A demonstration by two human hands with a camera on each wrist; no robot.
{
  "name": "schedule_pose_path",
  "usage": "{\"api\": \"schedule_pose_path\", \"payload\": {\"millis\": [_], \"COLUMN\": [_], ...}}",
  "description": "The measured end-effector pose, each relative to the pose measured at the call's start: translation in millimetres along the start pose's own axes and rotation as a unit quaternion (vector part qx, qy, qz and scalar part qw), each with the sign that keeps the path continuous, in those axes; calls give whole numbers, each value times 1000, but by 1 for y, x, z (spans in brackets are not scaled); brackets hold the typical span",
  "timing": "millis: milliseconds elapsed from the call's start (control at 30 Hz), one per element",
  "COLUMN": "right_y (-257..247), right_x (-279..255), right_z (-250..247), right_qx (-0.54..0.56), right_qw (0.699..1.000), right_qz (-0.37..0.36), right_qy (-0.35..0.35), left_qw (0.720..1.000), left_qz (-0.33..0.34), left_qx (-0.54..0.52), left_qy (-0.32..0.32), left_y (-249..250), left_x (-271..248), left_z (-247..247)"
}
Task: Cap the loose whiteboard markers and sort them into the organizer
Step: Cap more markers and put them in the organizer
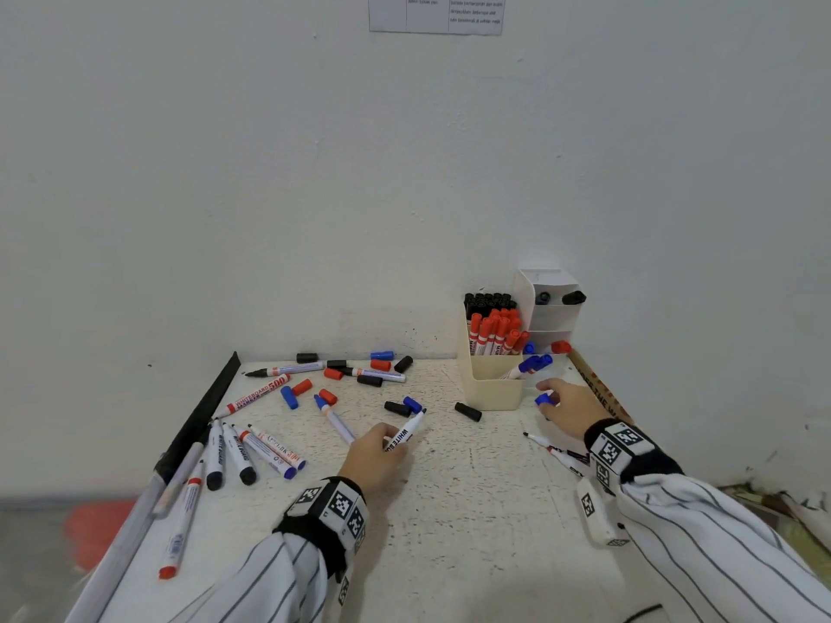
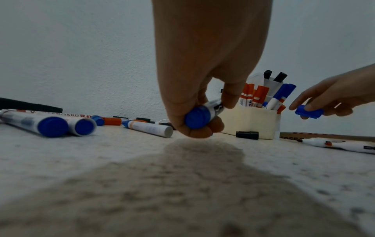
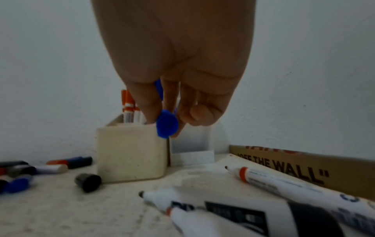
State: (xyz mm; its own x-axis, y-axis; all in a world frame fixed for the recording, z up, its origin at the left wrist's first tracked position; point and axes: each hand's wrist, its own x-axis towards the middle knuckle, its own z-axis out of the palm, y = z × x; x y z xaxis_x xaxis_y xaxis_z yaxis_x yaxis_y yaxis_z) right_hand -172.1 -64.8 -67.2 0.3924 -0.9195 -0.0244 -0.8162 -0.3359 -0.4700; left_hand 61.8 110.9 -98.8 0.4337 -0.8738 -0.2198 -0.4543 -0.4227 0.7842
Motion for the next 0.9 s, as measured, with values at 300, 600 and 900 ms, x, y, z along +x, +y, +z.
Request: {"api": "schedule_pose_path", "payload": {"millis": [300,600,900], "right_y": [-56,-86,-99], "right_x": [-58,-76,-80], "right_z": [23,45,49], "right_qx": [225,256,268], "right_qw": [968,954,953], "right_qz": [-108,-136,-83], "right_qy": [-34,-73,-114], "left_qw": [997,992,988], "left_qz": [73,116,147], "left_qx": [37,39,49], "left_qy": [-7,-3,-12], "left_y": [14,10,8], "left_x": [-23,-38,-47], "left_z": [11,4,-5]}}
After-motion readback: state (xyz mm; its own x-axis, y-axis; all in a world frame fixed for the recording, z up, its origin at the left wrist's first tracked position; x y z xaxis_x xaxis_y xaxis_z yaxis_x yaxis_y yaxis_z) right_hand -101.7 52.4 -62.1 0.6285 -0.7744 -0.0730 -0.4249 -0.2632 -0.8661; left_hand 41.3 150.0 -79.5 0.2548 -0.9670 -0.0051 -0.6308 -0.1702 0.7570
